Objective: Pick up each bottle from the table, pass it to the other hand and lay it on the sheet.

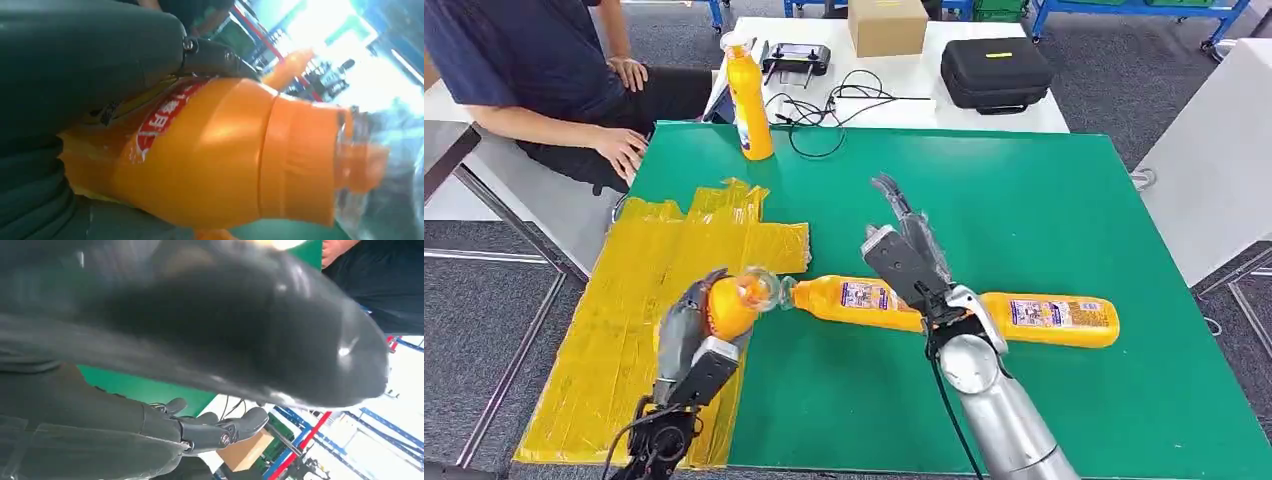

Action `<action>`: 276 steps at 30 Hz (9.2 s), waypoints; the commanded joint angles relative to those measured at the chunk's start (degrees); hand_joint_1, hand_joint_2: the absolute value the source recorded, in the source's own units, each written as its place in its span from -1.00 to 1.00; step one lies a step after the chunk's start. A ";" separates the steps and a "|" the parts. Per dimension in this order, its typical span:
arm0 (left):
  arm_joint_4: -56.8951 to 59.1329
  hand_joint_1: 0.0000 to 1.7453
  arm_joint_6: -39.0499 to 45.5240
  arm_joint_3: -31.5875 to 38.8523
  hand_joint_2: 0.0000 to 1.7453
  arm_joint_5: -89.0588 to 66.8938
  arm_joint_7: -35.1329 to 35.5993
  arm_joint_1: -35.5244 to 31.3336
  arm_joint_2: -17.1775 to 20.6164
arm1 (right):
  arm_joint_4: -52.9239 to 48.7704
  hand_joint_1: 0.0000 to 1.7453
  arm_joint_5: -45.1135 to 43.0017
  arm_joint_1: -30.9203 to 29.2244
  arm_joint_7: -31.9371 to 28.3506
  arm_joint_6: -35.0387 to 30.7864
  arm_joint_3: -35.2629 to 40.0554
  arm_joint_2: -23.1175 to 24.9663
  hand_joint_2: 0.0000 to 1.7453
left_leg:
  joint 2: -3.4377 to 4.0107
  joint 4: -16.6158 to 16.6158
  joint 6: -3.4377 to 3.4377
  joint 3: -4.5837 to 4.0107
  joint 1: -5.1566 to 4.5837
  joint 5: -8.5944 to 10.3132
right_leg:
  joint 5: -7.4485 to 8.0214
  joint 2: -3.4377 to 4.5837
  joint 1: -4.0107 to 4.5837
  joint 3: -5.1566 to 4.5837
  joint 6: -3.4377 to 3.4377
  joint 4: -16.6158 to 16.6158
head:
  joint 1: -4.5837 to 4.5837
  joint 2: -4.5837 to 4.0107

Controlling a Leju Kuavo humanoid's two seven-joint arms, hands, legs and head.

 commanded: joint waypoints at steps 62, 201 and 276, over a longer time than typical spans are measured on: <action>-20.82 -1.00 -10.54 6.32 -1.00 27.75 -3.98 2.53 7.69 | 18.05 -1.00 17.98 -1.65 7.52 2.11 -0.41 -4.12 1.00 | 0.09 -0.05 -0.10 0.00 0.10 -0.03 | -0.03 -0.04 0.12 0.02 -0.05 -0.09 | 0.00 0.00; -36.09 -1.00 -31.06 10.66 1.00 48.38 8.59 8.83 -5.44 | 10.87 1.00 16.20 -6.18 6.99 -4.31 30.64 13.16 1.00 | 0.38 -0.06 -0.10 -0.24 0.19 0.05 | 0.08 0.22 0.20 -0.39 -0.17 -0.03 | 0.00 0.00; -40.22 1.00 -25.50 20.17 1.00 38.30 2.03 15.44 -7.51 | -6.76 -1.00 18.72 5.89 5.11 -9.48 18.66 2.85 -1.00 | -0.11 -0.08 0.04 -0.33 0.12 0.18 | 0.18 -0.30 0.13 -0.37 -0.05 -0.15 | 0.02 0.00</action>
